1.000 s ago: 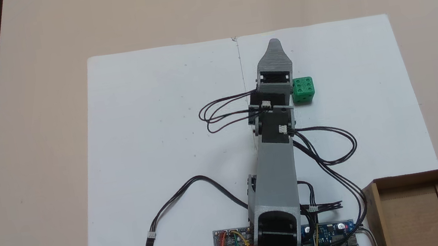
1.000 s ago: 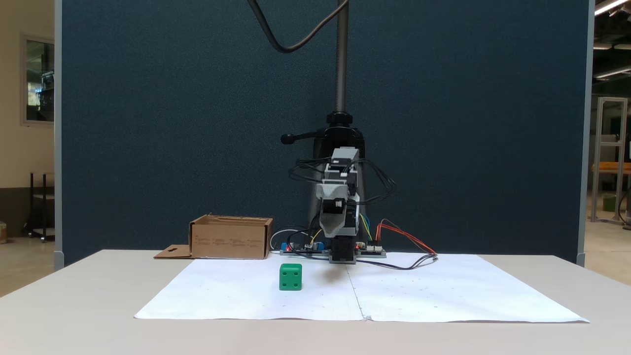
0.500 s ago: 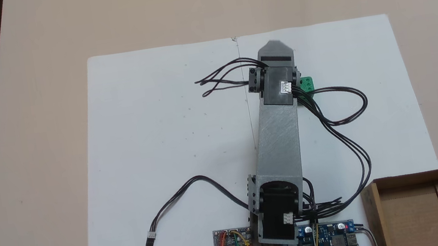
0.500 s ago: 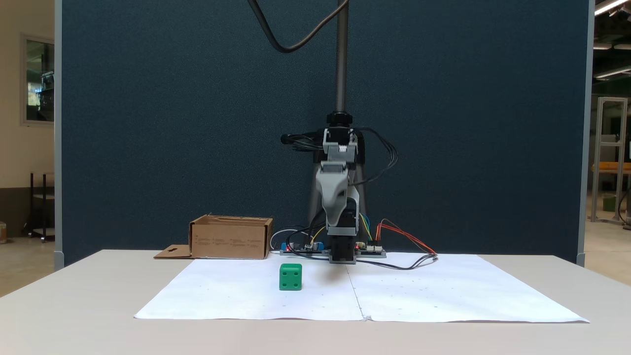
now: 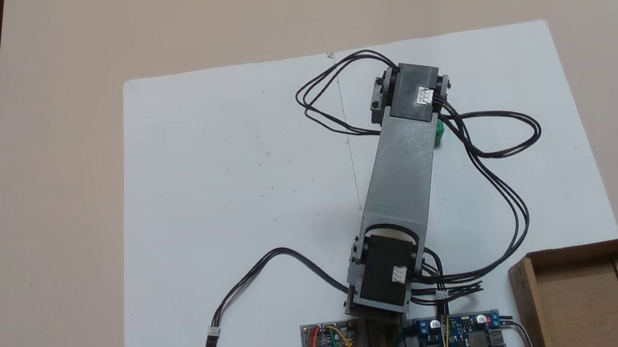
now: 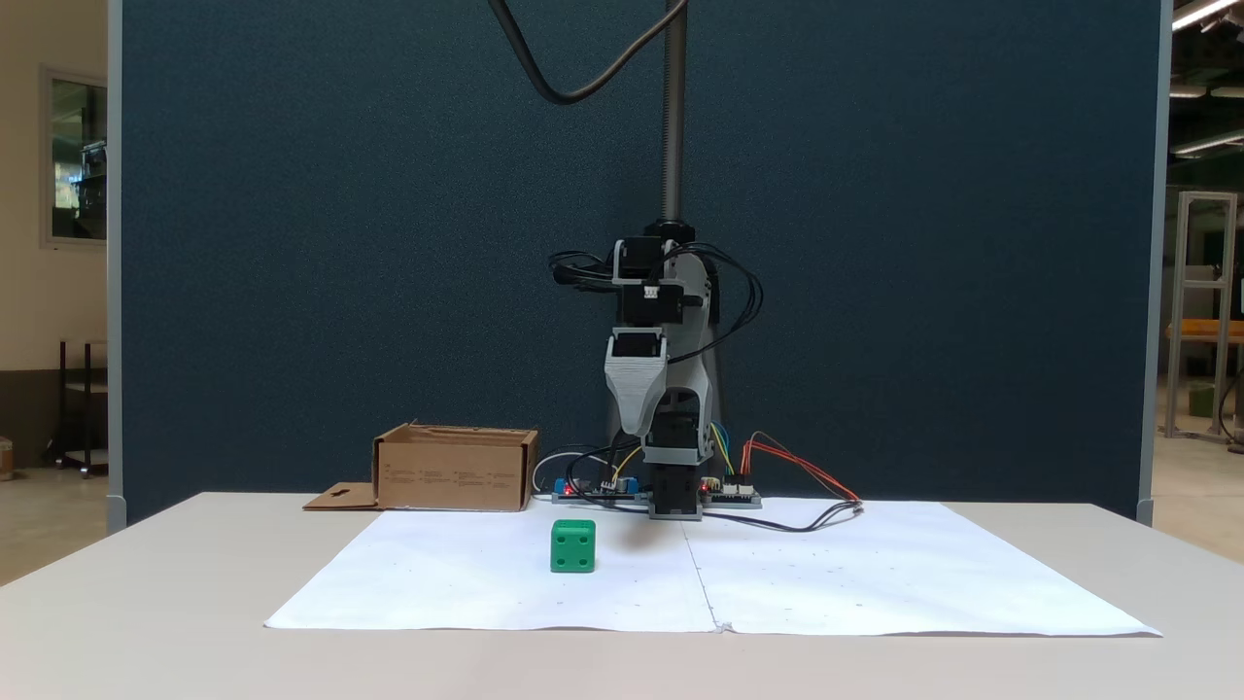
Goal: Grasp a green dice and put it in the bin.
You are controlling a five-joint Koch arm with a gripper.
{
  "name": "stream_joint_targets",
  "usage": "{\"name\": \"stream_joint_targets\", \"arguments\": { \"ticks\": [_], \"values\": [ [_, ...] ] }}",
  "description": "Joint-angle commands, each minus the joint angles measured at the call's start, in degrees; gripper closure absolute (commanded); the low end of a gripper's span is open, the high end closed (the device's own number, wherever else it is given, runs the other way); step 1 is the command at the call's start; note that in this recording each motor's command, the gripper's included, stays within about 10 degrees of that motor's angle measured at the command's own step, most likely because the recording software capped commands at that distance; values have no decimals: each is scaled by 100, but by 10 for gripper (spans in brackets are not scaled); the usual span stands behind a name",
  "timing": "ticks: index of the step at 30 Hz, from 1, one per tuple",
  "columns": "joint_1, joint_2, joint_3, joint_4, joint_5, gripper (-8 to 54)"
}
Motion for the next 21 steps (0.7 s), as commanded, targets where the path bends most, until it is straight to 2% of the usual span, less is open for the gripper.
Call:
{"name": "stream_joint_targets", "arguments": {
  "ticks": [1,21],
  "values": [
    [132,-9,-510,0,-633,6],
    [589,-1881,-1178,-1239,-1204,15]
  ]
}}
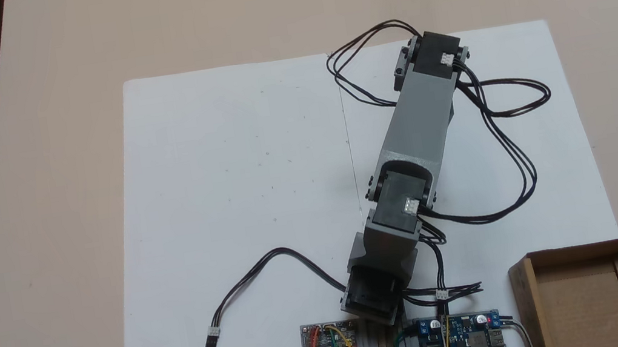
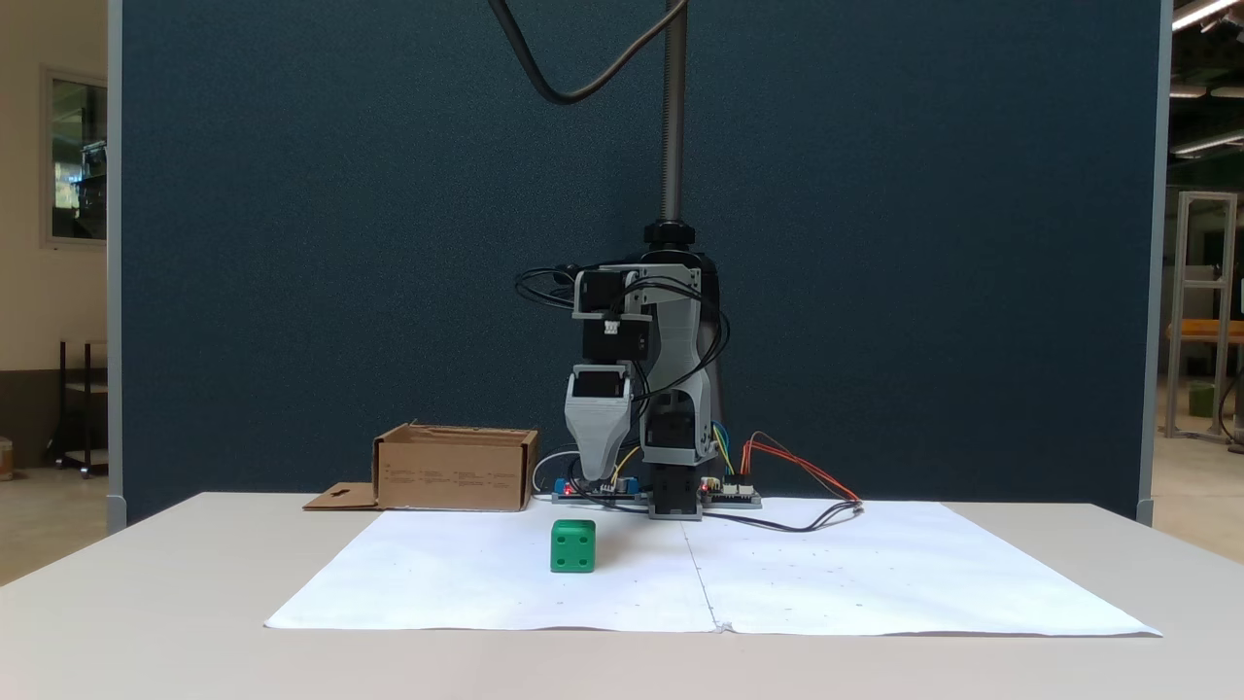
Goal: Grasp a green dice and put it in the bin.
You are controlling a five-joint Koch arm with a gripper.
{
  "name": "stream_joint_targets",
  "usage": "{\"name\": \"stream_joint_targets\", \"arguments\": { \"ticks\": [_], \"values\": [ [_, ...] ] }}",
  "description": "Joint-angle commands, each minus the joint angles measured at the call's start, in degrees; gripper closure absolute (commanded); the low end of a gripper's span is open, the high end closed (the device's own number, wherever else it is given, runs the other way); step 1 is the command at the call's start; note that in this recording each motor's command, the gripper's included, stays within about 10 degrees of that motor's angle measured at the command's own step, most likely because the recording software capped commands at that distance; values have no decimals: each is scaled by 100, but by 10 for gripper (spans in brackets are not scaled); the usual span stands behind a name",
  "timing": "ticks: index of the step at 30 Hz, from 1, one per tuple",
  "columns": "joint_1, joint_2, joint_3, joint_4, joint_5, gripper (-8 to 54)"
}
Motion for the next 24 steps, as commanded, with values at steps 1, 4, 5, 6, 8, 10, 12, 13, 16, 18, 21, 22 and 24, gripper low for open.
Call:
{"name": "stream_joint_targets", "arguments": {
  "ticks": [1,4,5,6,8,10,12,13,16,18,21,22,24],
  "values": [
    [44,26,-475,-79,-571,15],
    [105,-105,-562,-114,-659,15],
    [141,-149,-571,-132,-677,15],
    [167,-211,-571,-158,-677,15],
    [229,-281,-571,-176,-729,15],
    [299,-343,-571,-193,-738,15],
    [343,-387,-571,-193,-765,15],
    [360,-404,-571,-202,-782,14],
    [378,-457,-580,-220,-809,14],
    [378,-519,-580,-229,-809,14],
    [387,-554,-580,-255,-809,15],
    [387,-580,-589,-255,-809,15],
    [378,-633,-580,-299,-809,15]
  ]
}}
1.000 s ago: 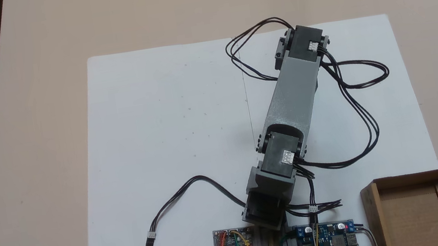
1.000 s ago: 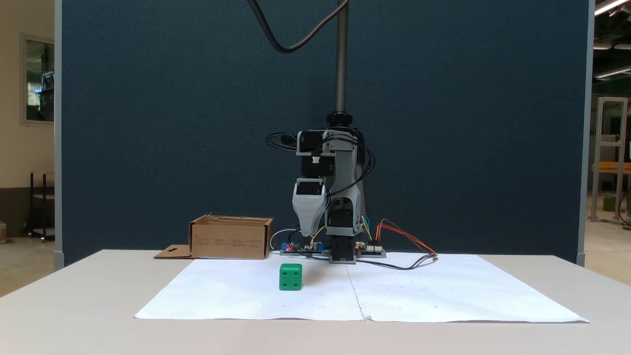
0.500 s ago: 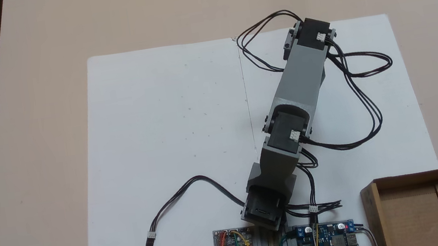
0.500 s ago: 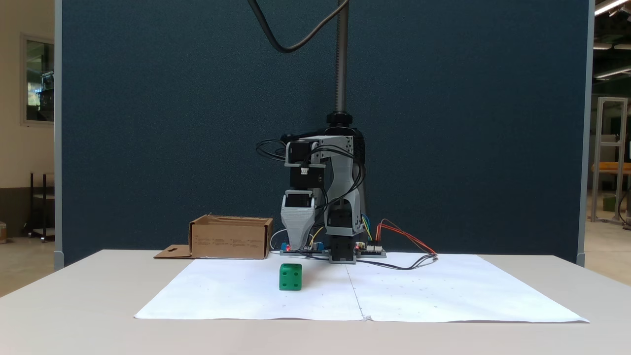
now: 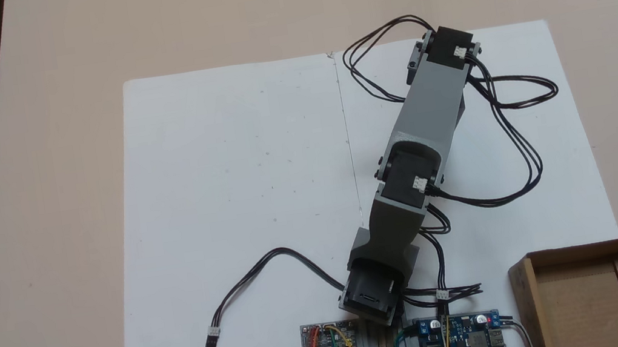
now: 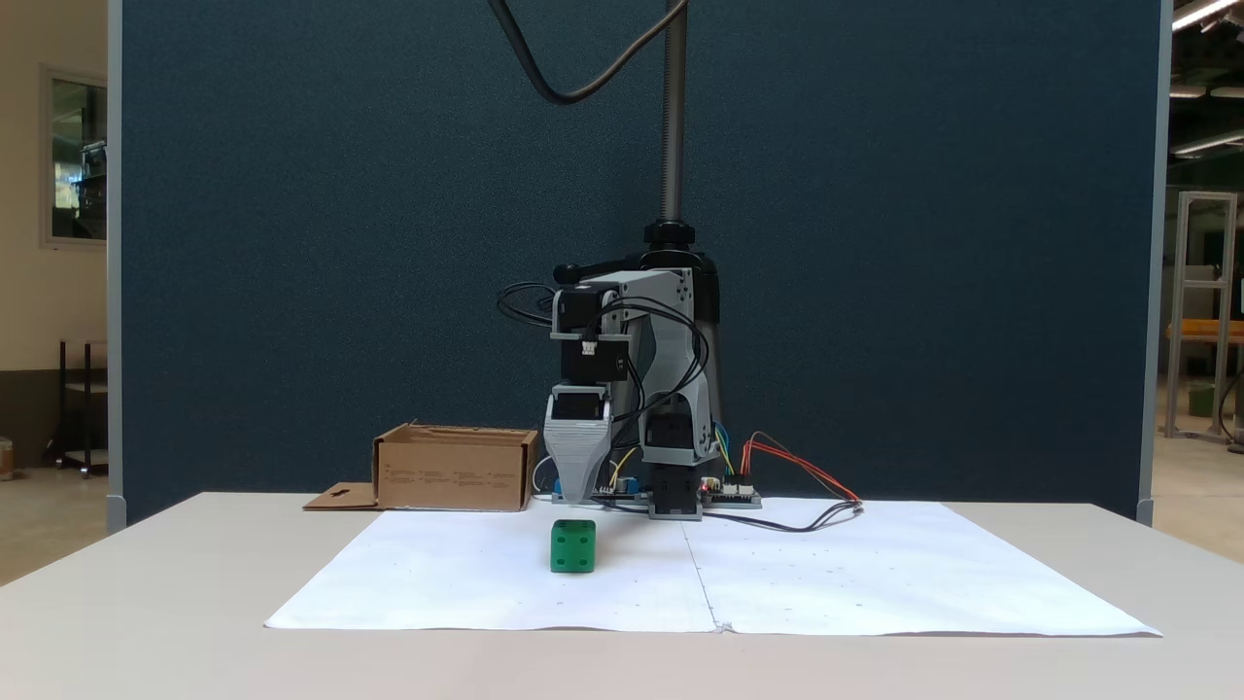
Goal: Grasp a green dice and put it in the bin.
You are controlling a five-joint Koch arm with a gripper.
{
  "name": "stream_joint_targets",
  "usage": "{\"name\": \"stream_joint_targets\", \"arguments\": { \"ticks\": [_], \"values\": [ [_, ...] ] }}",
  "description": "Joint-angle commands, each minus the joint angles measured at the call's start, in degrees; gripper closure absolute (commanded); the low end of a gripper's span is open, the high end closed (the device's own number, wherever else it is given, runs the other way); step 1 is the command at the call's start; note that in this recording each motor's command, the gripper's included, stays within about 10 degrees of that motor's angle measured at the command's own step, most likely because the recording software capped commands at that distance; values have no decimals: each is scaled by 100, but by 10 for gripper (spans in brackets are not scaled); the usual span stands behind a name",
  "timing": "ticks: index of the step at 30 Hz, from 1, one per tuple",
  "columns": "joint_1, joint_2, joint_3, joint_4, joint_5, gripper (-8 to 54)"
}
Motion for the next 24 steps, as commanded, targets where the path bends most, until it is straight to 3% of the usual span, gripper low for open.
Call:
{"name": "stream_joint_targets", "arguments": {
  "ticks": [1,24],
  "values": [
    [97,26,-308,-62,-448,16],
    [211,-299,545,-1116,-536,24]
  ]
}}
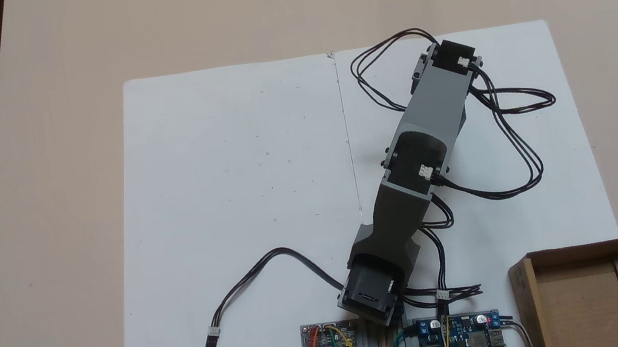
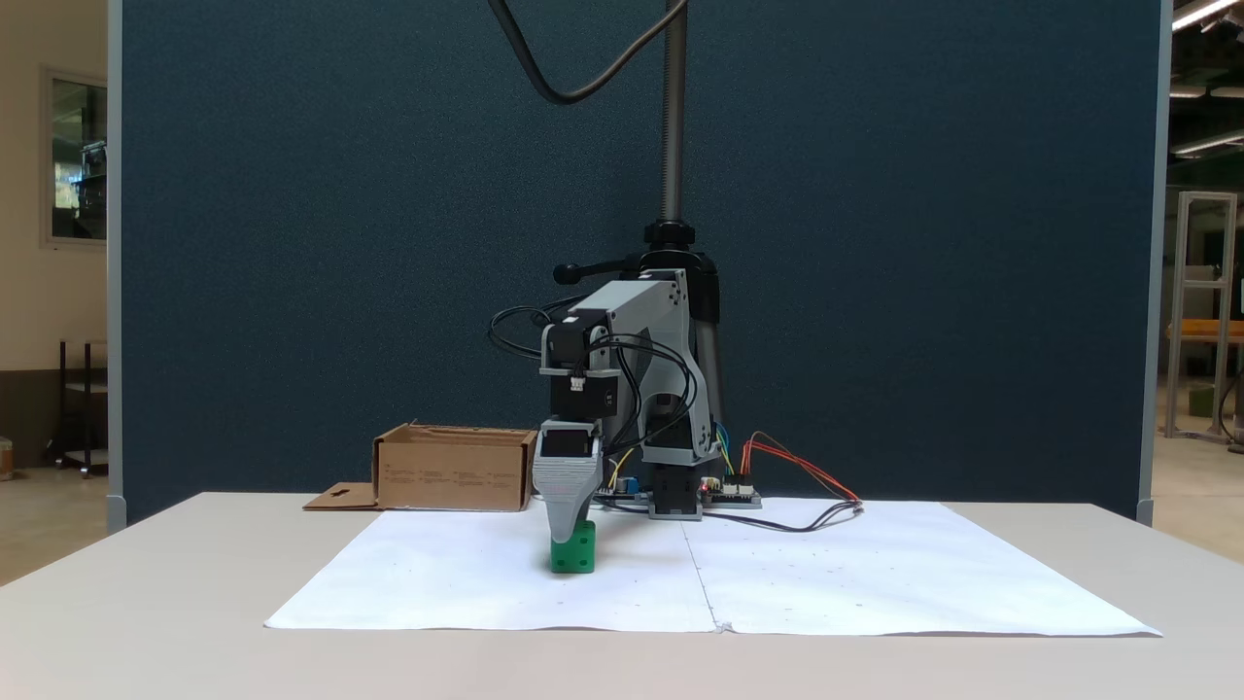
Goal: Grasp a green dice and put it in the bin.
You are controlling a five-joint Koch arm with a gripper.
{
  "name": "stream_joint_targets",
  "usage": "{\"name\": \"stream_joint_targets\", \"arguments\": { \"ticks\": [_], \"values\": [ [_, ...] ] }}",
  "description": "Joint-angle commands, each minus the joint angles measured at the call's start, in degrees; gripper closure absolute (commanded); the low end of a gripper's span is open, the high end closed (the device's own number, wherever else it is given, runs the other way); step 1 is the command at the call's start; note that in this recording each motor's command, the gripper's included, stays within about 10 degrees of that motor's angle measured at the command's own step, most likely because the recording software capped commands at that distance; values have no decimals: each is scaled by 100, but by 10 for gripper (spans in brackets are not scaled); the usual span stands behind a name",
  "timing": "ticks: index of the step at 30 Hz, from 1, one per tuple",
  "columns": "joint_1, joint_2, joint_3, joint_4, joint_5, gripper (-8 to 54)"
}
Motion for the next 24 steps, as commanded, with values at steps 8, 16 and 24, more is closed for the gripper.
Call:
{"name": "stream_joint_targets", "arguments": {
  "ticks": [8,16,24],
  "values": [
    [26,79,70,-97,-501,35],
    [18,53,255,-246,-510,43],
    [18,44,396,-431,-501,76]
  ]
}}
